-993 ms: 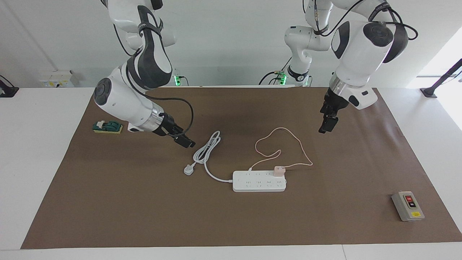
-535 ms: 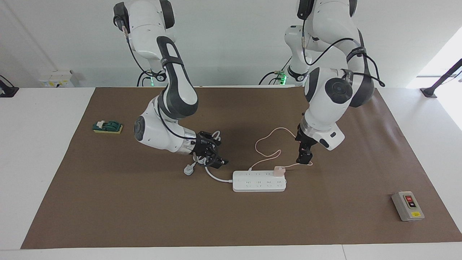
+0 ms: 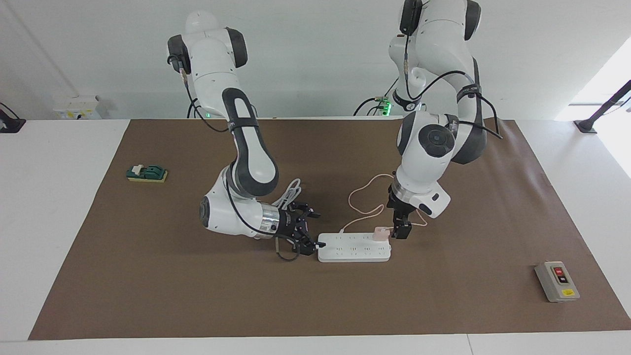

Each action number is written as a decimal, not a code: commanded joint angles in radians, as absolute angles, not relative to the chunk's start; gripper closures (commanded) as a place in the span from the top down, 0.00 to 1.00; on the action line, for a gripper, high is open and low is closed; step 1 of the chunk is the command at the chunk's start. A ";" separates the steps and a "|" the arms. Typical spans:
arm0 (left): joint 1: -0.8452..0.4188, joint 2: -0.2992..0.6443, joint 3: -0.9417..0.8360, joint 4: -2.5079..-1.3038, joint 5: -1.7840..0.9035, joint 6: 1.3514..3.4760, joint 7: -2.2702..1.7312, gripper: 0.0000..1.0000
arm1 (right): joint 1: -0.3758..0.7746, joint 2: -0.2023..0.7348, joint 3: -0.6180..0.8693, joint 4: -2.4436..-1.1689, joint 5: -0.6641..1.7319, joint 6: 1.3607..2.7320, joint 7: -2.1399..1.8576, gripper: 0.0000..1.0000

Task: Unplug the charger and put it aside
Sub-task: 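Reach the right gripper to the power strip while the left gripper reaches the charger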

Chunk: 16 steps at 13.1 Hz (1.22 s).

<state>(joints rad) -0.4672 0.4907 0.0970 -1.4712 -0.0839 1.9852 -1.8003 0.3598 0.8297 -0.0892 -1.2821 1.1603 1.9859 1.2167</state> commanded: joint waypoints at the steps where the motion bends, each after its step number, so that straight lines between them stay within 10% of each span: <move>1: -0.488 0.497 0.117 -1.463 -0.089 1.997 -1.821 1.00 | 0.345 0.941 -0.065 -1.117 1.178 1.996 1.249 1.00; 10: -0.514 0.569 0.123 -1.486 -0.086 2.054 -1.873 1.00 | 0.371 0.983 -0.058 -1.095 1.177 2.065 1.215 1.00; 16: -0.505 0.572 0.120 -1.502 -0.058 2.100 -1.871 0.70 | 0.374 1.003 -0.058 -1.100 1.166 2.089 1.178 1.00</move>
